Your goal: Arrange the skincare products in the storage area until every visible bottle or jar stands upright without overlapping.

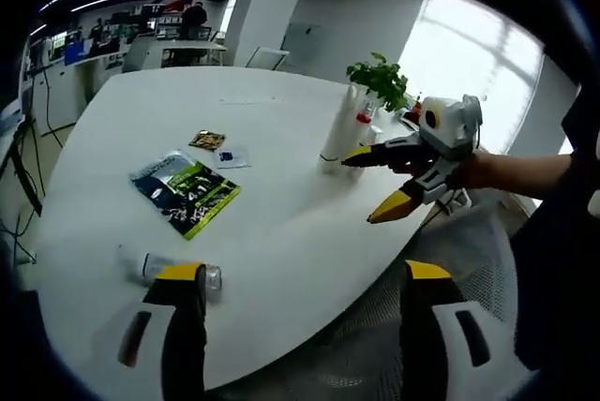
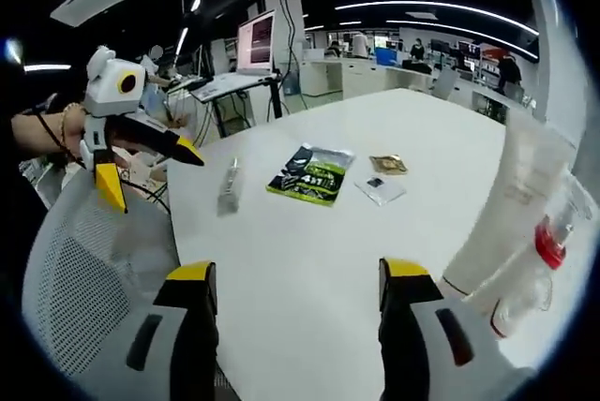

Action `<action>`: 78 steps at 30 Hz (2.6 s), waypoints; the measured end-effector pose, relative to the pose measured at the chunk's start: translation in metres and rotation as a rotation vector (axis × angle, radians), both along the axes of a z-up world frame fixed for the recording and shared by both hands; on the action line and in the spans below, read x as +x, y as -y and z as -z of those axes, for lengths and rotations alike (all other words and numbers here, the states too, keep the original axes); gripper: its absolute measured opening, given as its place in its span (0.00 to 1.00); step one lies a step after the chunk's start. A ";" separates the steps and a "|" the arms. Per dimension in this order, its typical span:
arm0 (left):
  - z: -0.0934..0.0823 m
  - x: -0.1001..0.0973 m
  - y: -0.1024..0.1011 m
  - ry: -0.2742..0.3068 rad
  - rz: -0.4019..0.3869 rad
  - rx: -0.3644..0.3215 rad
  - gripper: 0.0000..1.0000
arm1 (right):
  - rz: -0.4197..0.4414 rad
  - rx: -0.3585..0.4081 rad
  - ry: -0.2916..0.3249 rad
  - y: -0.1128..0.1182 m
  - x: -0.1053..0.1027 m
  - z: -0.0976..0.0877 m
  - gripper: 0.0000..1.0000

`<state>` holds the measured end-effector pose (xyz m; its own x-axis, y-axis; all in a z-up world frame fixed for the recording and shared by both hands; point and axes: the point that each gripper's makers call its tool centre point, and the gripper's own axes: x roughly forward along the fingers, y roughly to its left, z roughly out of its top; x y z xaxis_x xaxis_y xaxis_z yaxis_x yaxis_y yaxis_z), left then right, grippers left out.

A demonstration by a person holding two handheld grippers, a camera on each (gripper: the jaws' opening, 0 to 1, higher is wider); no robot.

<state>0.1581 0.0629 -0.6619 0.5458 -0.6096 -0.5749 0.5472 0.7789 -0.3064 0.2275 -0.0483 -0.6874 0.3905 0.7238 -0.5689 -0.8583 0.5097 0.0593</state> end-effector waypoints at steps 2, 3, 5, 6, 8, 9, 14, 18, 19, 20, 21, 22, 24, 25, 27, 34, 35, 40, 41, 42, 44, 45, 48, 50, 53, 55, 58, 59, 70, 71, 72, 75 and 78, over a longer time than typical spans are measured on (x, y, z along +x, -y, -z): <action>0.001 -0.001 -0.004 -0.002 -0.001 -0.003 0.78 | -0.032 -0.008 0.002 -0.017 0.001 0.002 0.68; 0.002 -0.002 -0.008 -0.006 -0.004 -0.007 0.78 | -0.051 -0.010 0.001 -0.027 0.002 0.003 0.67; 0.002 -0.003 -0.010 -0.010 -0.009 -0.012 0.77 | -0.080 -0.008 -0.018 -0.044 0.000 0.005 0.64; 0.001 -0.001 -0.013 -0.005 -0.009 -0.015 0.78 | -0.085 -0.006 -0.019 -0.051 0.001 0.005 0.62; 0.002 -0.002 -0.015 -0.005 -0.011 -0.018 0.78 | -0.096 0.004 -0.021 -0.069 0.002 0.003 0.60; 0.003 -0.003 -0.015 -0.008 -0.010 -0.020 0.77 | -0.104 0.010 -0.023 -0.077 0.002 0.002 0.61; 0.004 -0.005 -0.019 -0.011 -0.010 -0.024 0.77 | -0.153 0.003 -0.031 -0.115 0.003 0.010 0.59; 0.011 -0.010 -0.026 -0.026 -0.015 -0.027 0.77 | -0.187 -0.023 -0.055 -0.137 0.000 0.026 0.56; 0.012 -0.012 -0.027 -0.029 -0.015 -0.028 0.77 | -0.192 -0.026 -0.061 -0.142 -0.003 0.026 0.56; 0.013 -0.014 -0.028 -0.032 -0.014 -0.030 0.77 | -0.196 -0.031 -0.064 -0.147 -0.004 0.029 0.56; 0.013 -0.015 -0.029 -0.035 -0.013 -0.031 0.77 | -0.195 -0.035 -0.064 -0.149 -0.002 0.034 0.55; 0.014 -0.016 -0.030 -0.039 -0.012 -0.032 0.77 | -0.194 -0.039 -0.066 -0.152 -0.001 0.037 0.54; 0.015 -0.018 -0.031 -0.045 -0.009 -0.036 0.77 | -0.201 -0.050 -0.074 -0.160 -0.005 0.041 0.51; 0.016 -0.018 -0.033 -0.047 -0.008 -0.036 0.77 | -0.196 -0.057 -0.082 -0.162 -0.004 0.046 0.49; 0.018 -0.018 -0.035 -0.050 -0.004 -0.037 0.77 | -0.193 -0.071 -0.086 -0.167 -0.005 0.049 0.47; 0.018 -0.016 -0.043 -0.050 -0.003 -0.038 0.77 | -0.205 -0.113 -0.063 -0.189 -0.003 0.064 0.43; 0.019 -0.017 -0.045 -0.052 -0.004 -0.038 0.77 | -0.203 -0.116 -0.057 -0.191 -0.003 0.065 0.42; 0.025 -0.019 -0.053 -0.068 0.001 -0.029 0.76 | -0.200 -0.160 -0.055 -0.200 -0.001 0.073 0.36; 0.026 -0.020 -0.054 -0.070 0.002 -0.029 0.76 | -0.198 -0.166 -0.053 -0.201 0.000 0.076 0.35; 0.026 -0.020 -0.054 -0.073 0.003 -0.030 0.76 | -0.194 -0.169 -0.052 -0.203 0.001 0.077 0.34; 0.026 -0.020 -0.055 -0.074 0.001 -0.029 0.76 | -0.193 -0.182 -0.040 -0.206 0.002 0.078 0.32; 0.026 -0.020 -0.055 -0.074 0.000 -0.030 0.76 | -0.193 -0.185 -0.036 -0.207 0.002 0.077 0.31; 0.025 -0.019 -0.056 -0.072 -0.001 -0.034 0.76 | -0.201 -0.209 -0.027 -0.213 0.004 0.078 0.29; 0.025 -0.019 -0.057 -0.073 0.000 -0.032 0.76 | -0.213 -0.245 -0.024 -0.215 0.004 0.081 0.25; 0.026 -0.019 -0.059 -0.076 -0.005 -0.028 0.76 | -0.211 -0.270 -0.023 -0.213 0.003 0.083 0.23; 0.026 -0.019 -0.061 -0.077 -0.009 -0.031 0.76 | -0.211 -0.278 -0.009 -0.212 0.003 0.084 0.23; 0.026 -0.020 -0.060 -0.077 -0.005 -0.031 0.76 | -0.198 -0.289 -0.019 -0.207 0.003 0.084 0.22; 0.026 -0.020 -0.060 -0.078 -0.003 -0.031 0.76 | -0.202 -0.283 -0.033 -0.207 0.001 0.085 0.22; 0.021 -0.020 -0.051 -0.067 0.033 -0.033 0.76 | -0.167 -0.232 -0.085 -0.196 -0.005 0.084 0.21; 0.020 -0.019 -0.051 -0.065 0.034 -0.035 0.76 | -0.153 -0.220 -0.097 -0.192 -0.007 0.083 0.21; 0.020 -0.019 -0.051 -0.064 0.036 -0.039 0.76 | -0.126 -0.209 -0.101 -0.186 -0.007 0.082 0.21; 0.021 -0.019 -0.049 -0.065 0.044 -0.043 0.76 | -0.086 -0.175 -0.115 -0.175 -0.009 0.076 0.21; 0.021 -0.019 -0.047 -0.063 0.061 -0.045 0.76 | -0.039 -0.140 -0.127 -0.165 -0.006 0.070 0.21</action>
<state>0.1394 0.1097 -0.6825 0.4701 -0.6665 -0.5785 0.5717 0.7294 -0.3757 0.2211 0.1163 -0.7578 0.2822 0.6472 -0.7082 -0.8678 0.4869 0.0992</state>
